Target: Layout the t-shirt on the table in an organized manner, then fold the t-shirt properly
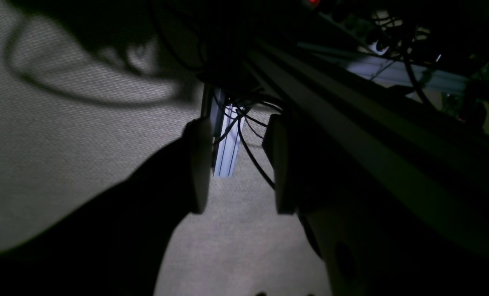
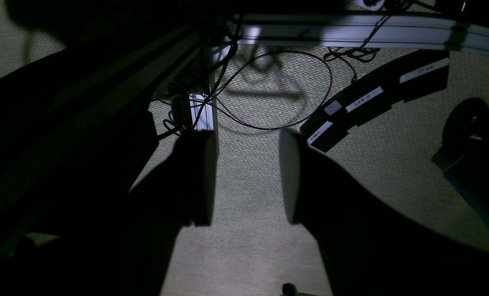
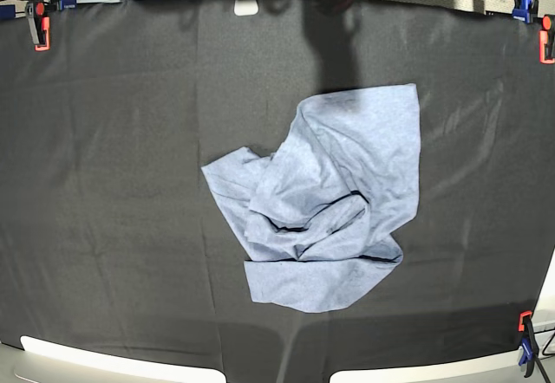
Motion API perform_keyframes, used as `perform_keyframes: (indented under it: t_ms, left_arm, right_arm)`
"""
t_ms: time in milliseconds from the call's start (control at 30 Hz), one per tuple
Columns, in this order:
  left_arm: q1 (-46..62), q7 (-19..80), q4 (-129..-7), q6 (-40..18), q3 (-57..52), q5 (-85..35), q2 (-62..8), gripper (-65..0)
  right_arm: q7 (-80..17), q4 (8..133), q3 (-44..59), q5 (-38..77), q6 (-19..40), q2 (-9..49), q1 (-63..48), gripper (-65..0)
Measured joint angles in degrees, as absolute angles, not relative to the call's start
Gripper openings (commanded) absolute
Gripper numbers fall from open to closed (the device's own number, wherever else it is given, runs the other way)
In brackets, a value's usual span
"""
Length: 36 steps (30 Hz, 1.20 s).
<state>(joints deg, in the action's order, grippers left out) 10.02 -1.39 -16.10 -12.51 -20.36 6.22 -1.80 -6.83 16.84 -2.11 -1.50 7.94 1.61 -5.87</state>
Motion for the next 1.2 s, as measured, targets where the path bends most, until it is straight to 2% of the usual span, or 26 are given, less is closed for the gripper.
perform_keyframes:
  t_ms: [567,600,667,700,867,967,1000,1200]
  left_arm:
    - [10.31,-1.78,-16.08,-12.53,-20.36,6.24,-1.91,-44.3]
    - [10.31,-2.04,-16.08,-12.56,-20.36,6.24,-1.91,-48.9]
    - [10.31,-2.59,-16.08,-12.58,-20.36,6.02,-1.89,-64.2]
    - [10.31,-2.61,-16.08,-12.71,-20.36,6.11,-1.91,-65.0]
    - [10.31,-2.59,-16.08,-12.71,-20.36,6.22,-1.91,-65.0]
    - [10.31,-2.59,-16.08,-12.71,-20.36,6.04,-1.89,-46.8]
    - [10.31,-2.59,-16.08,-12.71,-20.36,6.04,-1.91,-43.7]
    - [10.48,-2.59,-16.34,-12.73,-20.36,6.04,-1.89,-43.4]
  right_arm:
    - [-6.81,16.84,-2.11,-1.5,7.94,1.63,-5.87,-40.1]
    - [-6.81,16.84,-2.11,-1.5,7.94,1.61,-5.87,-40.1]
    - [-6.79,16.84,-2.11,-1.5,7.94,1.61,-5.87,-40.1]
    - [-6.61,16.84,-2.11,-1.5,7.94,1.63,-5.87,-40.1]
    - [-6.59,16.84,-2.11,-1.5,7.94,1.63,-5.87,-40.1]
    - [-6.59,16.84,-2.11,-1.5,7.94,1.61,-5.89,-40.1]
    - [-6.57,16.84,-2.11,-1.5,7.94,1.61,-5.87,-40.1]
    - [-6.61,16.95,-2.11,-1.5,7.94,1.74,-6.2,-40.2]
